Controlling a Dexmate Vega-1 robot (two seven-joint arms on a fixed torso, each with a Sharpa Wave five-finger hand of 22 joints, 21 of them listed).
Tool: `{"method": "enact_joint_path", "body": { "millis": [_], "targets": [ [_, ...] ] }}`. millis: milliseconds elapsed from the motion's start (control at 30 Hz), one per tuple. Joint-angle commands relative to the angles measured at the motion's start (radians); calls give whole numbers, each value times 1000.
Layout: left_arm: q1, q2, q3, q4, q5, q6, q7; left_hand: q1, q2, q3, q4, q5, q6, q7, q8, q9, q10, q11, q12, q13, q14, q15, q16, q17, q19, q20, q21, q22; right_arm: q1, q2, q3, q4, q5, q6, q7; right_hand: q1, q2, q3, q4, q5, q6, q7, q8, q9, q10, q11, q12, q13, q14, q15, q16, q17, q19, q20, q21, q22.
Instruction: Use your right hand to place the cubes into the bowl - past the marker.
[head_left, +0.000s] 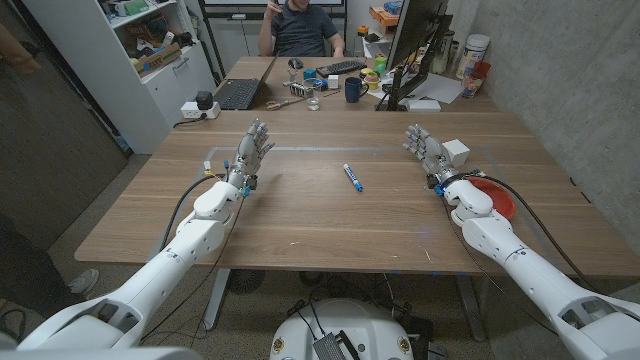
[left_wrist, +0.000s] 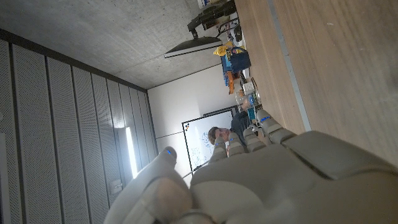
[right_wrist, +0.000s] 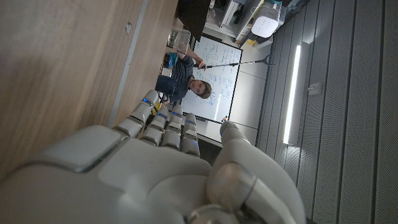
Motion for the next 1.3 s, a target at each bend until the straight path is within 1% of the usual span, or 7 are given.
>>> {"method": "enact_joint_path", "body": {
  "millis": [33,233,400,633,800,1133,1300],
  "targets": [
    [-5,-6,-2,6,-6,-1,-5,-1,13,6,1,6,-10,-2,7,2,-7,3,5,5,-9,-2,6,1,0,7,5,3,18,5,-4,25,2,8,23,10,-4,8,1,7,6,0,4,2,7,-3,3,4,9,1,7,4,10,-13,4,1],
    [-2,-6,-1,0,-4,1,0,-1,13,6,1,6,-9,-2,7,2,-8,4,5,5,-8,-2,6,1,0,8,4,3,37,-15,-7,15,-28,19,25,16,-8,9,-5,7,5,-1,4,2,9,2,3,4,9,1,6,2,11,-11,3,1],
    [0,-10,-1,-2,-4,-1,5,-1,12,6,1,6,-5,-6,9,2,-8,3,5,5,-7,-1,6,1,0,8,3,3,62,-36,-16,17,-90,53,15,25,-21,8,-17,7,6,-16,4,2,7,4,2,4,13,22,5,0,10,5,0,1],
    [9,-13,-2,-10,-3,-4,16,-1,13,5,1,6,-1,-9,10,2,-7,4,5,5,-7,0,6,1,-1,9,3,3,95,-76,-32,-5,-174,42,-19,39,-30,10,-33,8,18,-27,9,2,16,5,6,4,30,36,9,-1,15,22,-3,1],
    [14,-11,-2,-16,-1,-3,23,-1,13,5,1,6,7,-16,13,2,-7,6,5,5,-7,0,6,1,-2,10,2,3,119,-93,-42,-3,-227,51,-31,50,-36,11,-45,9,31,-32,13,3,27,7,10,4,47,47,12,-1,19,35,-5,1],
    [8,-11,1,-17,4,-2,21,-1,12,4,1,6,18,-25,16,2,-7,8,5,5,-7,1,6,1,-2,12,0,3,157,-142,-63,-37,-382,38,-115,62,-39,13,-57,10,54,-33,20,4,43,6,16,5,60,48,12,-1,23,39,-7,1],
    [11,-9,0,-23,6,1,30,-2,12,4,1,6,20,-27,17,2,-7,8,6,5,-7,1,6,2,-2,13,0,4,167,-172,-71,-73,-472,-3,-175,69,-39,14,-65,11,69,-35,23,4,49,4,17,5,68,48,12,0,24,46,-9,2]
  ]
}}
